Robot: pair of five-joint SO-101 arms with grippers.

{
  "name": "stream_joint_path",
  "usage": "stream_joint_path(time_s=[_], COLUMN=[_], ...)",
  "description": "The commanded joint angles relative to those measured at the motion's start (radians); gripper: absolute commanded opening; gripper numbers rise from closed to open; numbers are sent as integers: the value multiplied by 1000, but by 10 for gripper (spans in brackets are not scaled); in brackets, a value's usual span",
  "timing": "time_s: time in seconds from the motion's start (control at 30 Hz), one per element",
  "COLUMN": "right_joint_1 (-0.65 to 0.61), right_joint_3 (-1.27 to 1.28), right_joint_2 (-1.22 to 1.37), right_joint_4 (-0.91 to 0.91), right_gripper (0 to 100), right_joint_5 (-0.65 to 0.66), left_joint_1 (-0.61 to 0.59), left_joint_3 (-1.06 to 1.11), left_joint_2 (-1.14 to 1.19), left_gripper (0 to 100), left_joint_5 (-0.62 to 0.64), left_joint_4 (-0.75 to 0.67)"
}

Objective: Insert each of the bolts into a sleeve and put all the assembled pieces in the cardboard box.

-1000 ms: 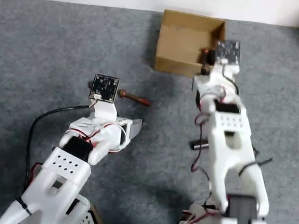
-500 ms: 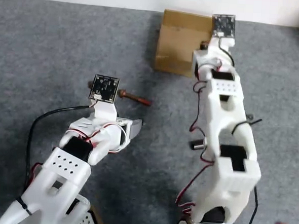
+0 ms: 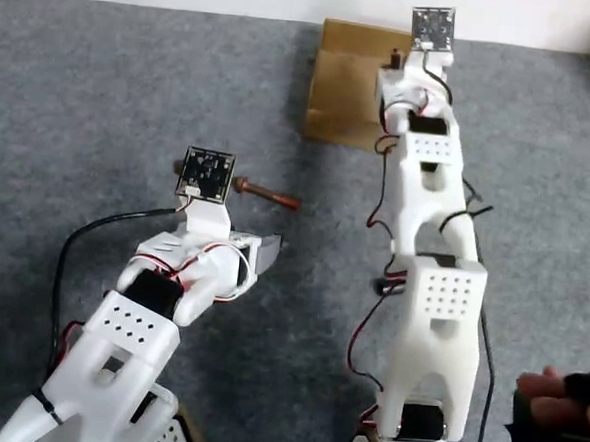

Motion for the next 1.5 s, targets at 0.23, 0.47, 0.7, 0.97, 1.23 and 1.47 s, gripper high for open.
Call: stream_joint_path(time_s=[0.23, 0.47, 0.7, 0.97, 1.23, 1.47], right_joint_1=[21, 19, 19, 21, 21, 16], right_joint_3=[-176, -183, -183, -208, -463, -711], right_joint_2=[125, 147, 147, 134, 114, 116], right_joint_4=[-15, 147, 147, 205, 475, 839], right_gripper=[5, 5, 11, 111, 111, 111], right_joint_5=[9, 8, 9, 9, 9, 9], left_joint_1=[-13, -13, -13, -13, -13, -13], left_joint_3=[-4, -4, -4, -4, -4, -4], left_joint_2=[-5, -5, -5, -5, -5, -5], left_gripper=[239, 239, 239, 239, 239, 239], left_joint_5=[3, 3, 3, 3, 3, 3], left_joint_4=[-23, -23, -23, -23, -23, -23])
